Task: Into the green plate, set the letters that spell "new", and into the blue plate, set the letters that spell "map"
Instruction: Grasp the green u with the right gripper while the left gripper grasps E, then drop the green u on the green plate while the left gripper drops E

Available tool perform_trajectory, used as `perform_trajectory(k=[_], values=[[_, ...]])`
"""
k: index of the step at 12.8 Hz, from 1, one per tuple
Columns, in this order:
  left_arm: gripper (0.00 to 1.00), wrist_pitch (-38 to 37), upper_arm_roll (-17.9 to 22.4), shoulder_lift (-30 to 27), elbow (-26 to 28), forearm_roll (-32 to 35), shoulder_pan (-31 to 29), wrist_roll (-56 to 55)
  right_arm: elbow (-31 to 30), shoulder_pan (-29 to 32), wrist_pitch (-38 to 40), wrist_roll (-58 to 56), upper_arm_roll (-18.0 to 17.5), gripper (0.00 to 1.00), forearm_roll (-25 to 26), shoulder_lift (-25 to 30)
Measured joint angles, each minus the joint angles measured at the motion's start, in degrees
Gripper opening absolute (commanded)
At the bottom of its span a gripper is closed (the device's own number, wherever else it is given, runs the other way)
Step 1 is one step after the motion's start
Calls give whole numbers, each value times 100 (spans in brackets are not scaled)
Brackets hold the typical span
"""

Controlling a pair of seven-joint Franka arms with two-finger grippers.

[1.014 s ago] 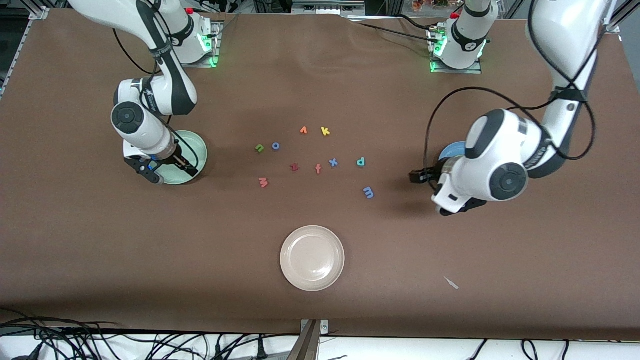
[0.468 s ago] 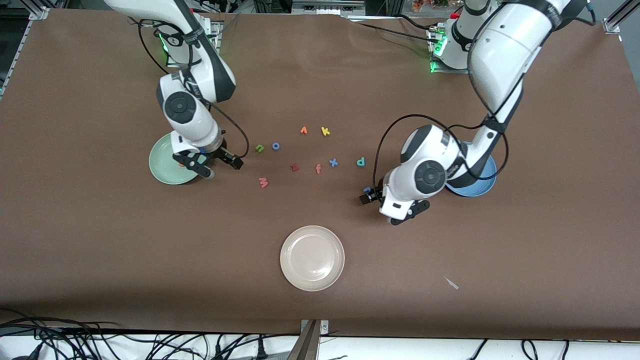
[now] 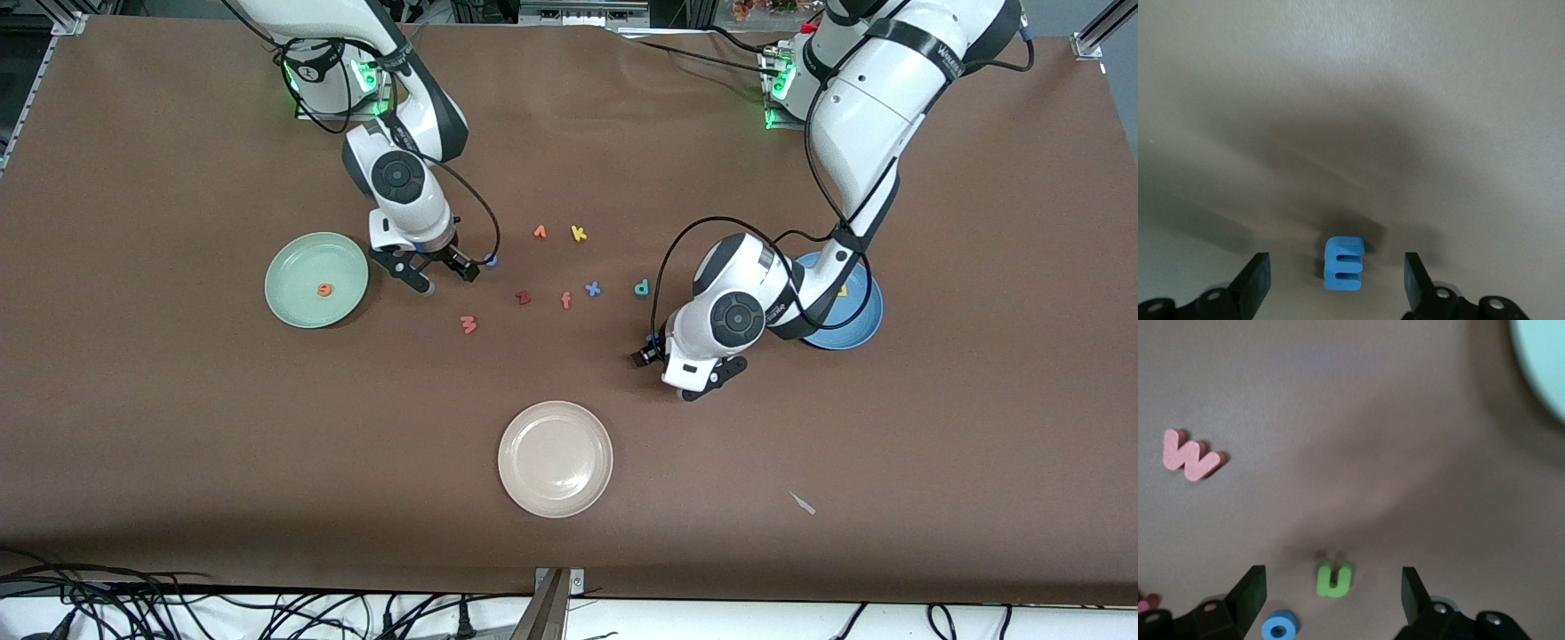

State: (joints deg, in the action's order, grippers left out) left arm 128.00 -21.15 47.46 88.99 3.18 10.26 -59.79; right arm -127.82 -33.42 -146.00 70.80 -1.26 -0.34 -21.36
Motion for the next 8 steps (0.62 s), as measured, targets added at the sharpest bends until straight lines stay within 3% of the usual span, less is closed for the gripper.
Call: perform_trajectory(k=[1,2,5,6,8], values=[[72,10,3,32,-1,1,20,-25,-38,-49,-161,121,-9,79,0,-94],[66,17,9,52,-1,1,36,-45,-59,-109,-274,179,-15,66,0,-197],[53,20,15,56,-2,1,46,-89,-56,-175,-412,247,-18,11,0,-322],[43,20,17,56,-2,2,57,-107,-45,-175,-412,248,-18,1,0,-309],[20,16,25,50,-10,6,74,-171,-16,-175,-406,248,-8,0,0,-279]])
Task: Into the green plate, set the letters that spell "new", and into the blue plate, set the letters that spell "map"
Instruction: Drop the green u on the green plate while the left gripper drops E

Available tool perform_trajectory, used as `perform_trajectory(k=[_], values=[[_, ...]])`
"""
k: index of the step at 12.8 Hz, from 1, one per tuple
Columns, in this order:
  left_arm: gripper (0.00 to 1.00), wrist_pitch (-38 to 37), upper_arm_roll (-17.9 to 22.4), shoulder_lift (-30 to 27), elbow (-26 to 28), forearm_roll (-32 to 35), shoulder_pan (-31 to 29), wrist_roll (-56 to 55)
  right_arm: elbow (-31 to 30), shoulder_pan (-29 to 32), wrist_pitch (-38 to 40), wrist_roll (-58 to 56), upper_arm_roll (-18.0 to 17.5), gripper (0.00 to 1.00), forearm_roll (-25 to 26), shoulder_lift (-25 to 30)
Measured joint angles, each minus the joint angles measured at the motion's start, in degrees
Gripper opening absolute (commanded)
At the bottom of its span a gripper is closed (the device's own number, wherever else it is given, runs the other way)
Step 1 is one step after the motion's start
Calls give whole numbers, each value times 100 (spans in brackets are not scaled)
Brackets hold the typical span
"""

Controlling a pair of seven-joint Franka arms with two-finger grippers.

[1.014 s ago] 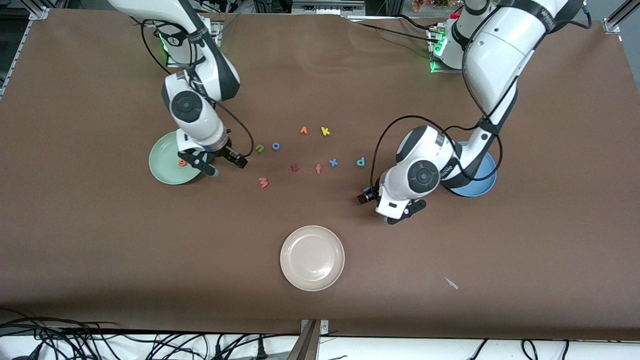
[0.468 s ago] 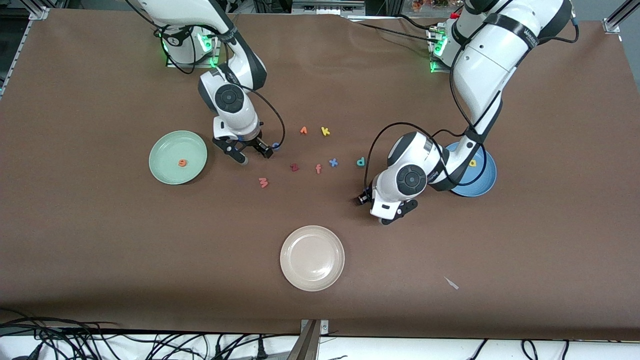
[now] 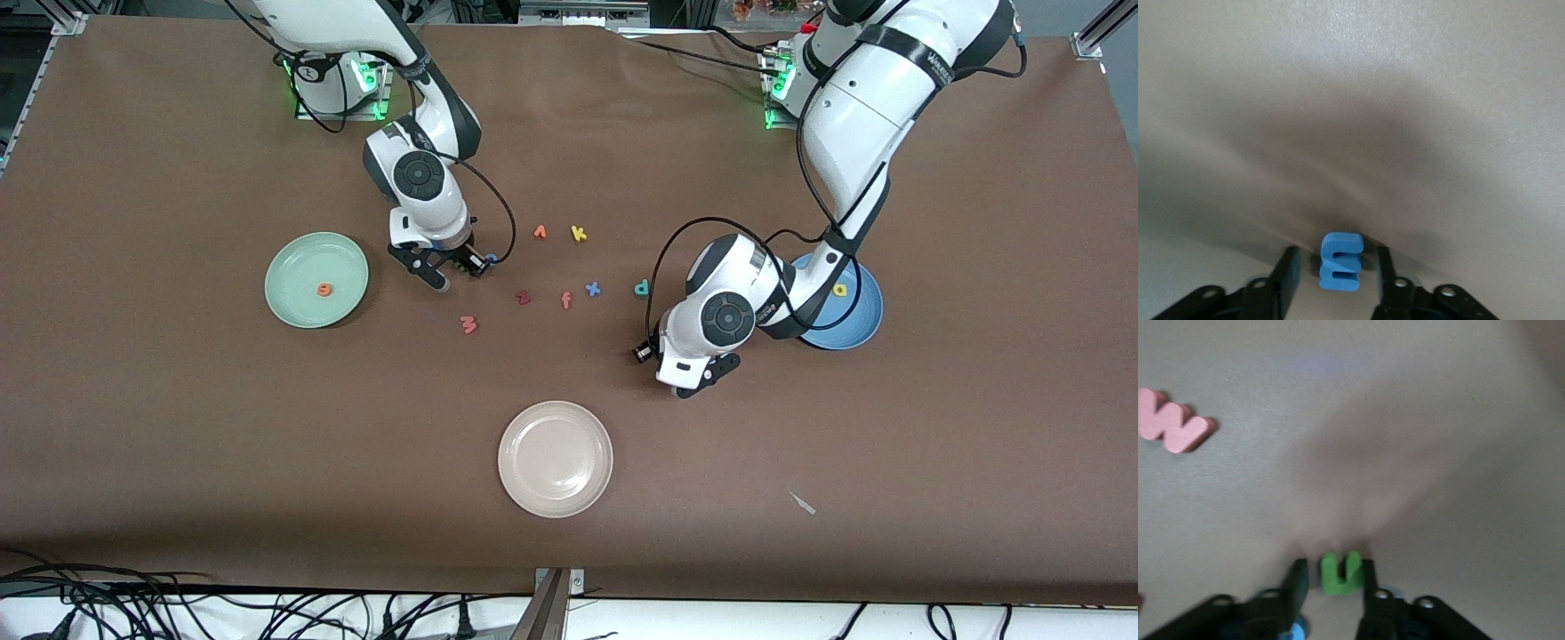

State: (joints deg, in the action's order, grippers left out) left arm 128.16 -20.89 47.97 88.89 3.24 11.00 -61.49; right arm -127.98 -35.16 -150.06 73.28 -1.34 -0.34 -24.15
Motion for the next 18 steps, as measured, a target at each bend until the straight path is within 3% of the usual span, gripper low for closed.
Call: perform_trajectory(k=[4,7,10,13,16,17,18], values=[[10,-4,6,-6,-30,0,-2,-6,32,-2,135,-169,184,0,3,82],[10,-147,49,-102,-158,14,-110,4,164,-3,1235,-1433,831,0,5,553],[10,-1475,36,-841,-344,21,-460,607,170,23,1945,-3077,1712,0,4,1070],[10,-3205,27,-1612,-316,-7,-1038,2132,51,52,2202,-4714,2625,1,-17,1158],[10,-3823,51,-1688,-68,-8,-1556,3441,-194,230,2191,-5922,3028,4,-615,1008],[10,-3822,67,-1661,105,-6,-1737,3807,-234,359,2178,-6244,3035,15,-805,914],[10,-3802,76,-1632,290,6,-1950,4160,-260,500,2163,-6570,3035,50,-1011,807]])
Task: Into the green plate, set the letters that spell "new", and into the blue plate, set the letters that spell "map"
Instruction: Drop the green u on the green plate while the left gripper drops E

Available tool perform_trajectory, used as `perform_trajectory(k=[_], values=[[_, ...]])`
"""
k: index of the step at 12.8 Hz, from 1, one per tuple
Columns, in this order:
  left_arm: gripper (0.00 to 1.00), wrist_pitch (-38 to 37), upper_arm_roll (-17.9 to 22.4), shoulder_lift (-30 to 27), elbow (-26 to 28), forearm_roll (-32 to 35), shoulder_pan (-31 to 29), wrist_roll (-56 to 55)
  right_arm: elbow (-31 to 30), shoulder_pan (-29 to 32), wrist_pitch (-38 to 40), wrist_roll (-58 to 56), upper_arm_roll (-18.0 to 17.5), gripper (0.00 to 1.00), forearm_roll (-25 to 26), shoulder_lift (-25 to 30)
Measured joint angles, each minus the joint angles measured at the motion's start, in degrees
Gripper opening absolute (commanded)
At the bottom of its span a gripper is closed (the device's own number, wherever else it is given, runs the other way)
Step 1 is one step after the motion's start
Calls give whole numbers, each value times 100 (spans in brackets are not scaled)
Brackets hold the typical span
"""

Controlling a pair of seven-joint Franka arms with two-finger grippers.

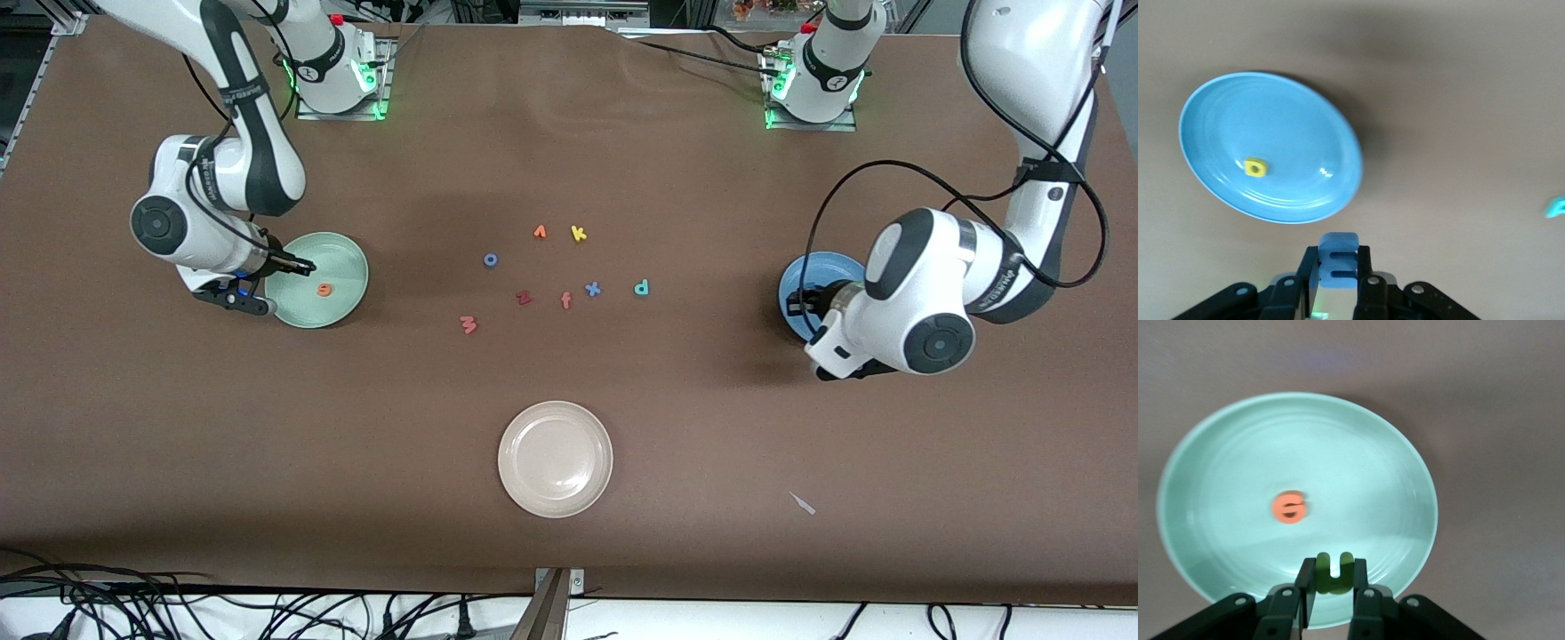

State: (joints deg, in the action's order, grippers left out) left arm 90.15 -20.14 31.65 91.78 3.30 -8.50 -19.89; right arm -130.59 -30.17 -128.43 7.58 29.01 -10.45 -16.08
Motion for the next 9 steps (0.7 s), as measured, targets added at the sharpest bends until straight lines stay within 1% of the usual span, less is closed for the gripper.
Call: perform_trajectory(k=[1,2,3,5,6,7,8,9], values=[[11,98,4,29,201,50,-217,323,-17,128,-31,-309,1,93,-218,-116],[12,339,10,60,446,168,-411,555,-26,245,-60,-556,3,100,-416,-230],[14,643,11,95,696,254,-555,674,-26,321,-69,-682,3,100,-532,-314],[15,1108,10,183,1063,287,-712,765,-18,347,-64,-727,-15,100,-593,-348],[17,1202,8,239,1155,288,-723,775,21,330,-46,-722,-73,100,-618,-331],[23,1298,-5,300,1213,288,-721,775,112,289,20,-626,-157,100,-641,-298],[43,1430,-21,356,1269,288,-720,775,280,241,207,-403,-266,100,-644,-255],[99,1544,-28,398,1335,288,-719,775,521,195,485,-211,-386,100,-644,-217]])
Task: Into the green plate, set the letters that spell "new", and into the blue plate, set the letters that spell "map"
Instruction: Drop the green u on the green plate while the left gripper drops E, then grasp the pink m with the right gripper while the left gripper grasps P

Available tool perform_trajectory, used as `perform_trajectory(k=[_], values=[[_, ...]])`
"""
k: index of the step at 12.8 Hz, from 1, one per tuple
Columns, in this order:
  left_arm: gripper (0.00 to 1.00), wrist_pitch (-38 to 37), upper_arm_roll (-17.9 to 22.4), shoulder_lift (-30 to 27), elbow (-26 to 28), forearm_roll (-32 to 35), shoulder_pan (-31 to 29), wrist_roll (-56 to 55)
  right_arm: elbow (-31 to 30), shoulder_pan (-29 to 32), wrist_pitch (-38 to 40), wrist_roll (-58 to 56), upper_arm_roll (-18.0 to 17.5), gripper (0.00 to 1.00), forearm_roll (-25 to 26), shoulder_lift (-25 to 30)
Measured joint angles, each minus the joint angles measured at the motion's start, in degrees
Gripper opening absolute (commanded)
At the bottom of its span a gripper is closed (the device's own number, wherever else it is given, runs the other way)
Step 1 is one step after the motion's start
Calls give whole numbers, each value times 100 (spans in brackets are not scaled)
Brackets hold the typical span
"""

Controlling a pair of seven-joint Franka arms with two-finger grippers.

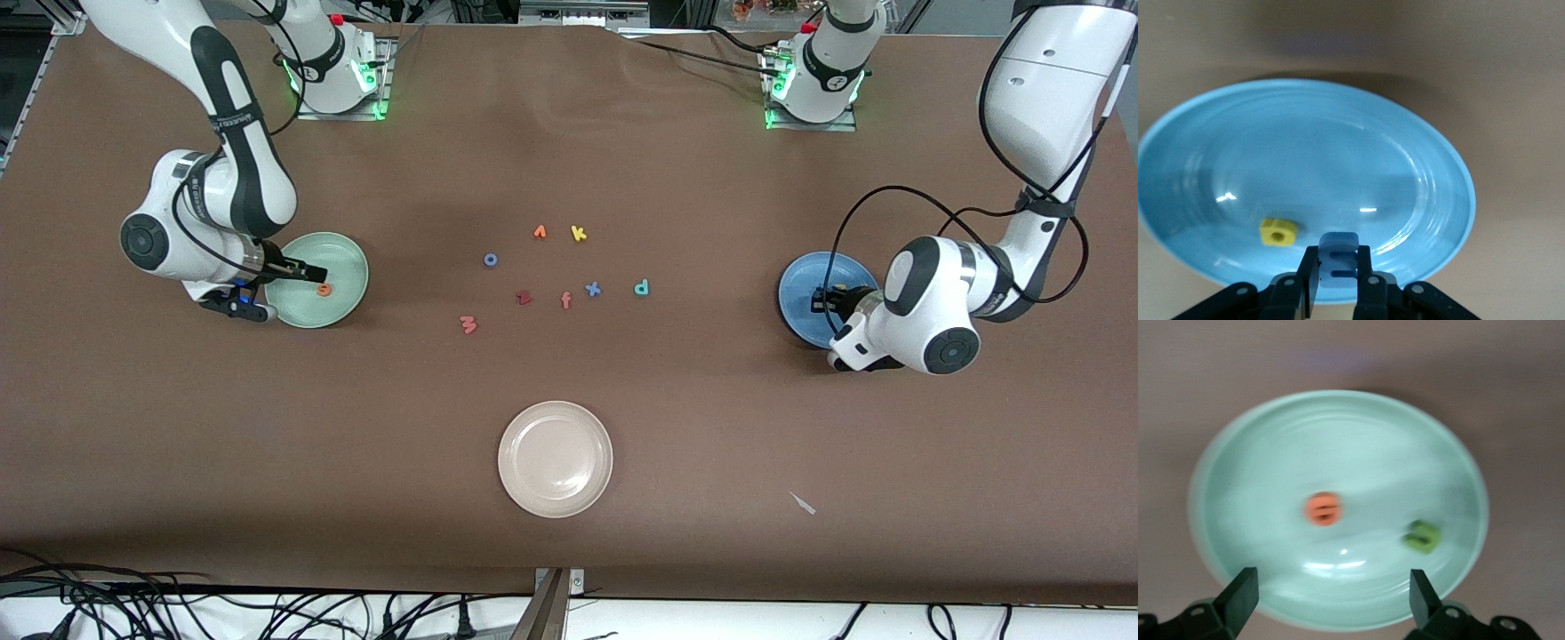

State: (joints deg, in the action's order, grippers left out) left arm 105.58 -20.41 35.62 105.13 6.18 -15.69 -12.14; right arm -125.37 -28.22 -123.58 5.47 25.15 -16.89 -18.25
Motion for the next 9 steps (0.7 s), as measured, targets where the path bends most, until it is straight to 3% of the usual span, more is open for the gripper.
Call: perform_trajectory(k=[4,7,9], values=[[100,-387,-164,-248,-177,-1,-9,0,1060,-166,471,132,-420,100,1,28],[100,-923,-915,-790,-555,-15,0,-445,1755,-339,576,123,-858,100,2,-187],[100,-787,-1324,-899,-560,-138,67,-1389,2342,-443,741,134,-1035,100,3,-586]])
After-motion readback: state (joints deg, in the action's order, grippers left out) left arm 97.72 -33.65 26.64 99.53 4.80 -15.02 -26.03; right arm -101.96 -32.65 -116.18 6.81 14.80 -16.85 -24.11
